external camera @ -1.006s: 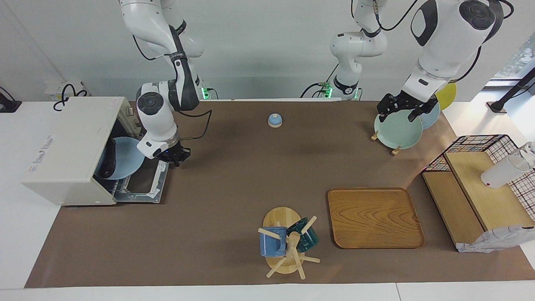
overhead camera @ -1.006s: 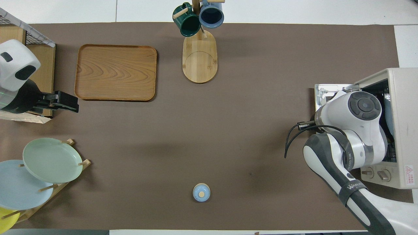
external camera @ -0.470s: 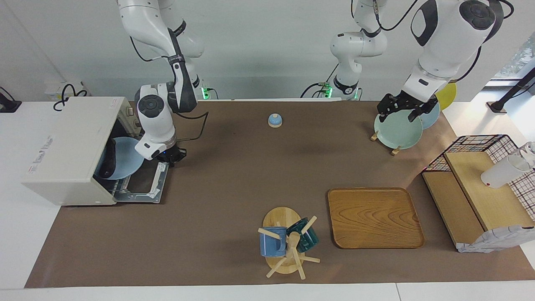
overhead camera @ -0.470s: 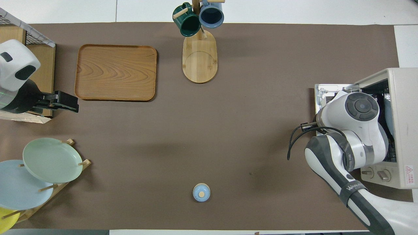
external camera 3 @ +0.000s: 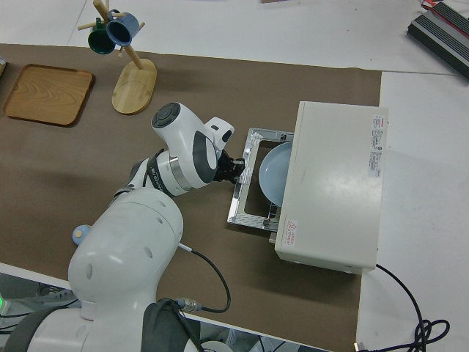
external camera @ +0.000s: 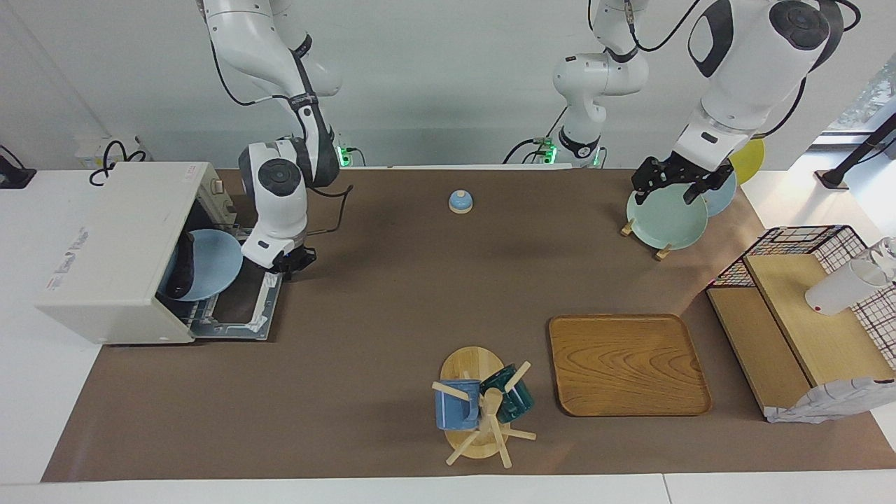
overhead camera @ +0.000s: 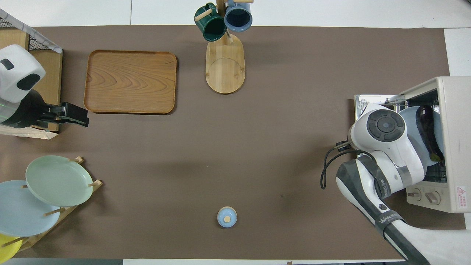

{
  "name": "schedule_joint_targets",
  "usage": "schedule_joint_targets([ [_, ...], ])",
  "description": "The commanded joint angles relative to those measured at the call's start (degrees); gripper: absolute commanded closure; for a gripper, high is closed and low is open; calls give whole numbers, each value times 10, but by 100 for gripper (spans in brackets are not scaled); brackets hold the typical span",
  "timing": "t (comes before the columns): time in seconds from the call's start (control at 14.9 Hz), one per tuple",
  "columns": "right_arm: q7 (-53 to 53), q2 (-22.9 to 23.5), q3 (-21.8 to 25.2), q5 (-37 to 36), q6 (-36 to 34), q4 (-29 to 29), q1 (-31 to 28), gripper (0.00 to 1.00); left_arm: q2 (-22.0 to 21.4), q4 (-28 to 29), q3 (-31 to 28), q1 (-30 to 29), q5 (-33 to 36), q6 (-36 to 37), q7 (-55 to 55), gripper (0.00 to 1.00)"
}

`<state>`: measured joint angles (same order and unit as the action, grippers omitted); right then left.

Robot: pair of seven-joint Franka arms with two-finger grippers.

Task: Put eggplant into oven
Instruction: 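Push the oven door shut with the right gripper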

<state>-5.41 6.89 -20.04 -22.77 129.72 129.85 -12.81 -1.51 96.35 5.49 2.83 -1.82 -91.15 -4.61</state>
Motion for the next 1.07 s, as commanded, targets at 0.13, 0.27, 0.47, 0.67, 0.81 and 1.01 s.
schedule_joint_targets([
  [0.13,43,19,2,-37,-140,-137,-1,100,-4,-2,1,-4,-1,-1,0,0],
  [0.27,84,15,2,-32,-196,-179,-2,100,-4,-2,2,-5,-1,-2,0,0],
  [0.47,150,-10,4,-25,-213,-188,-28,100,-4,-2,1,-4,-1,-1,1,0],
  [0.67,186,-34,4,-11,-240,-188,-52,100,-4,-2,2,-4,-1,-1,1,0],
  [0.81,217,-42,4,-5,-243,-185,-74,100,-4,-2,2,-5,-1,-2,1,0],
  [1.01,225,-56,5,7,-261,-186,-81,100,-4,-2,2,-5,-1,-1,0,0],
])
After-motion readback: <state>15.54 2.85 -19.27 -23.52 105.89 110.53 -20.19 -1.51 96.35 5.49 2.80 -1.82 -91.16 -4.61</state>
